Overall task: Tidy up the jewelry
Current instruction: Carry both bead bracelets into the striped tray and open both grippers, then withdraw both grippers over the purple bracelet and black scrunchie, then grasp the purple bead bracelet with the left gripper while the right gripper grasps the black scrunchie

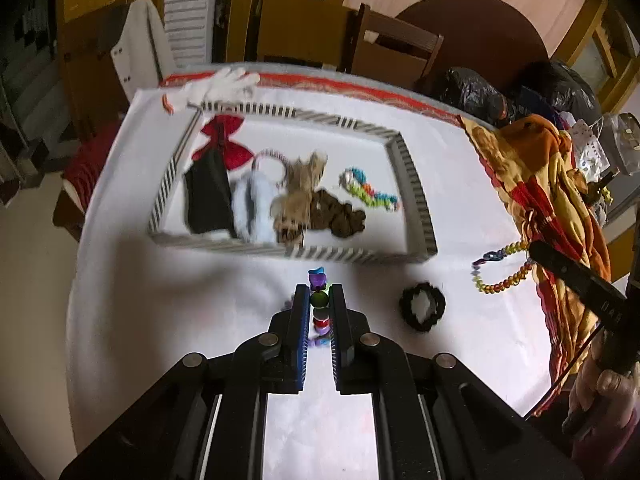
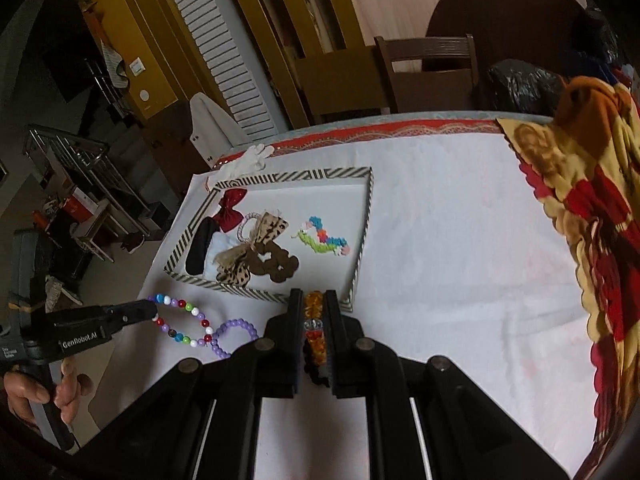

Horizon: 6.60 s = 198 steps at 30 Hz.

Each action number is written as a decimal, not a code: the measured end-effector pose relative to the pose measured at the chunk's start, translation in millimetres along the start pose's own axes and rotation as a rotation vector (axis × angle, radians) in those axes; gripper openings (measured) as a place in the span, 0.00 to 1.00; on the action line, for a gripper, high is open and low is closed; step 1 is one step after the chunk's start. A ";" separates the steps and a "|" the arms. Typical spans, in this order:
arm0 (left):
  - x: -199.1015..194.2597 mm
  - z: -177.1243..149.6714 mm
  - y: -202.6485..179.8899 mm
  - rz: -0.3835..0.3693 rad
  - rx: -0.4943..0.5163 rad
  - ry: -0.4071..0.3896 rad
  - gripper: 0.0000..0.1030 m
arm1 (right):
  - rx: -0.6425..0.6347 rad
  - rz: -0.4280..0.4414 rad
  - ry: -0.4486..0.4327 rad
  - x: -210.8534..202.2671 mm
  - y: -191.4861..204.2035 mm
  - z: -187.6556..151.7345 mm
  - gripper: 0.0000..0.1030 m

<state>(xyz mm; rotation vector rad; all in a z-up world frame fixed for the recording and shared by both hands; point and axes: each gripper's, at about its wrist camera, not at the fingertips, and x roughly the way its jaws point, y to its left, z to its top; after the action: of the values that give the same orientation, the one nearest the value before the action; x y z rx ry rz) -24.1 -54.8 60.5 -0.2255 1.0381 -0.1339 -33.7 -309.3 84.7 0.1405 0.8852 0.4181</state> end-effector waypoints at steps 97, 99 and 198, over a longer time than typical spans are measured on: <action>37.6 31.7 10.0 0.185 -0.008 -0.008 0.17 | 0.031 -0.125 0.068 68.9 38.2 9.0 0.60; 28.2 22.4 4.6 0.199 -0.005 -0.024 0.17 | 0.027 -0.125 0.063 62.6 39.8 3.9 0.60; 11.5 -43.5 -29.0 0.286 -0.013 -0.022 0.17 | -0.060 -0.135 0.100 18.0 36.2 -41.2 0.68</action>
<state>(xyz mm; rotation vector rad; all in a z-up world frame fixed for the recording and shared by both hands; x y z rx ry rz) -56.0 -90.6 36.8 -0.0880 1.0384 0.1334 -66.3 -271.1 56.3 0.0042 0.9736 0.3277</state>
